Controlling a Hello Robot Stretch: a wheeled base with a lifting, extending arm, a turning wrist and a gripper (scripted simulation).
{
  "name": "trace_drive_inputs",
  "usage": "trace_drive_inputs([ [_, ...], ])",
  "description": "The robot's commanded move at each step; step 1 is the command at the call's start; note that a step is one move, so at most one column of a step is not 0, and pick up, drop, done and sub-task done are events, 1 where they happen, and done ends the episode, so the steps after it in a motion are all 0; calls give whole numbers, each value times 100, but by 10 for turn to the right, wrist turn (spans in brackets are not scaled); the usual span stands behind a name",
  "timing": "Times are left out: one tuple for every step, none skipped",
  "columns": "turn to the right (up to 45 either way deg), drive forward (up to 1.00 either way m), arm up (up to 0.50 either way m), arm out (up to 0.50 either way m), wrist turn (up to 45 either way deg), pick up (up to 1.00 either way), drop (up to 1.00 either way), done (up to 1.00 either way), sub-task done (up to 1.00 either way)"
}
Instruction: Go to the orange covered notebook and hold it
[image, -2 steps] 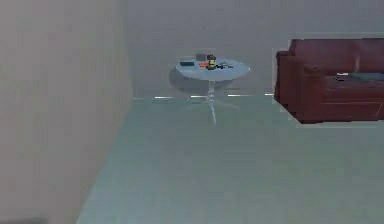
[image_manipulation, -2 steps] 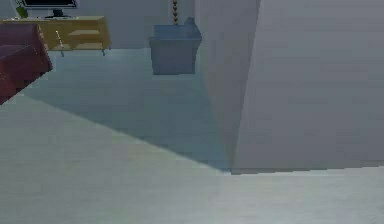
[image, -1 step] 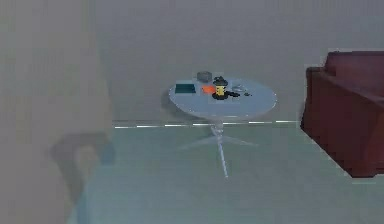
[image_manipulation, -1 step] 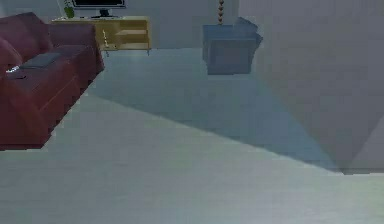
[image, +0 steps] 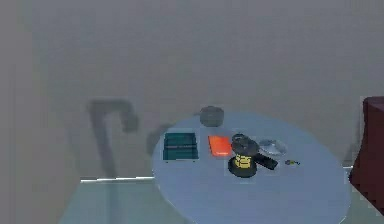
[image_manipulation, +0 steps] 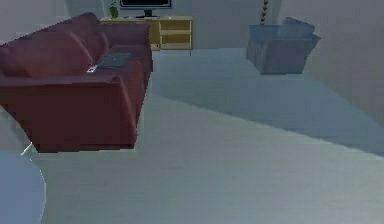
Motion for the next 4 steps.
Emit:
trace_drive_inputs([
  [-450,0,0,0,0,0,0,0,0],
  [-300,0,0,0,0,0,0,0,0],
  [450,0,0,0,0,0,0,0,0],
  [30,0,0,0,0,0,0,0,0],
])
